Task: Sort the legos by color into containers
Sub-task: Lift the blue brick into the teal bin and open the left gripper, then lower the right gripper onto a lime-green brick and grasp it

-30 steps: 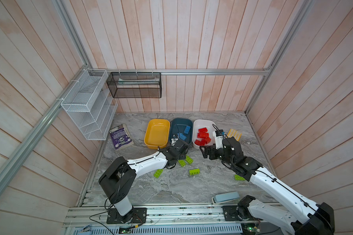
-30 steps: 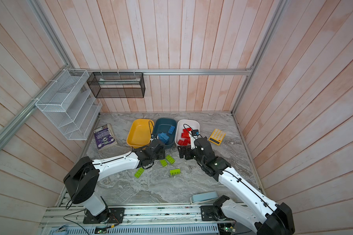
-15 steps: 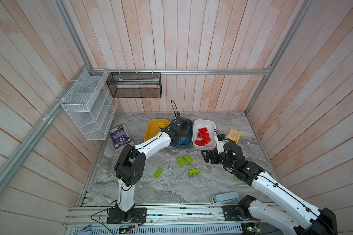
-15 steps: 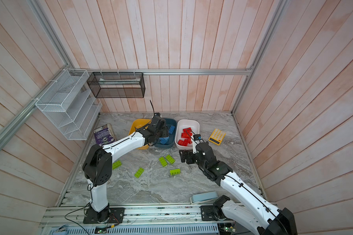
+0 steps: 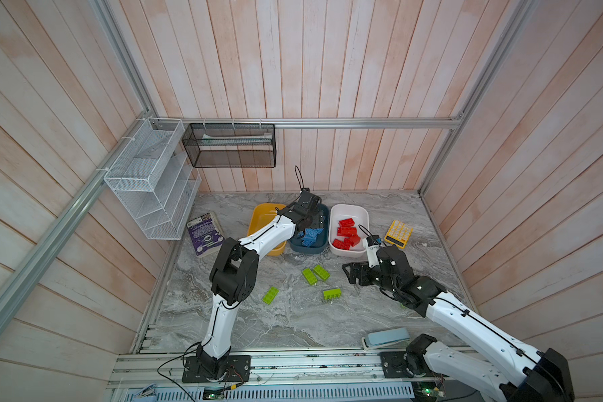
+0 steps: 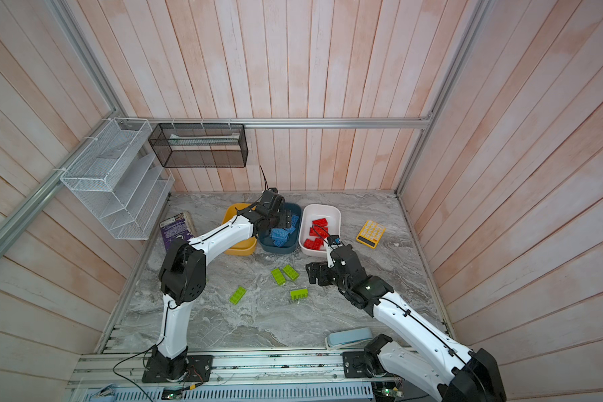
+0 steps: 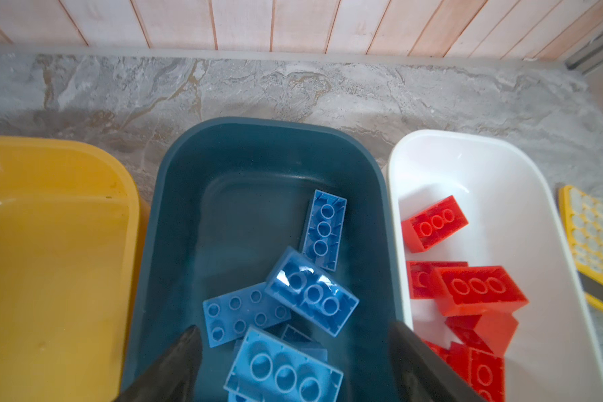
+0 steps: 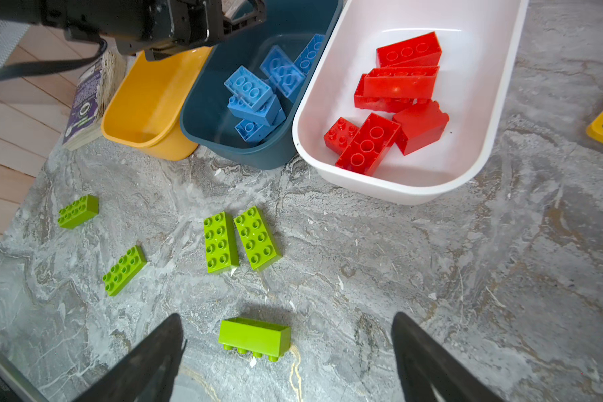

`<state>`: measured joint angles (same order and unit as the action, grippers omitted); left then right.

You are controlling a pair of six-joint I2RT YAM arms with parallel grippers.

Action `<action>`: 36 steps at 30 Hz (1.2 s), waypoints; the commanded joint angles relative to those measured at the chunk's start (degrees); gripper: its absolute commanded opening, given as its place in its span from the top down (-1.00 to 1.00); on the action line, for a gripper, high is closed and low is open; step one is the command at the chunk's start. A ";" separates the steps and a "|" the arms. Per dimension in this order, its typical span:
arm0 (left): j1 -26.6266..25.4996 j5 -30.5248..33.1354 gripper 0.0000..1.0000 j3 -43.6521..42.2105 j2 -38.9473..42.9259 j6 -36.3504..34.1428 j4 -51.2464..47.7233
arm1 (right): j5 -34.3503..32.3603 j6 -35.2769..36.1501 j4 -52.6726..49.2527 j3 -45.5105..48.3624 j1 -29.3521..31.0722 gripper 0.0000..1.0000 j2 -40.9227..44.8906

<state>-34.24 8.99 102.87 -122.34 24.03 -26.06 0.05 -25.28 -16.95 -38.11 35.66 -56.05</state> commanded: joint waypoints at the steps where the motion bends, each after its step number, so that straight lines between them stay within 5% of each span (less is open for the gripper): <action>1: -0.02 -0.56 -0.80 -1.21 5.34 -1.35 -0.26 | 1.00 0.93 -1.22 -0.45 1.05 -0.82 -2.66; 22: -0.03 -0.69 -0.87 -49.49 59.27 2.14 5.83 | -1.99 7.39 4.95 -12.36 7.78 -0.61 -33.16; 36: 0.05 5.48 -0.89 -54.11 71.20 0.23 -4.13 | -2.76 8.67 5.70 -16.03 8.46 -0.29 -42.24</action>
<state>-34.28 12.60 50.28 -52.23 25.04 -27.14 -1.45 -17.37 -11.66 -52.36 43.53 -97.27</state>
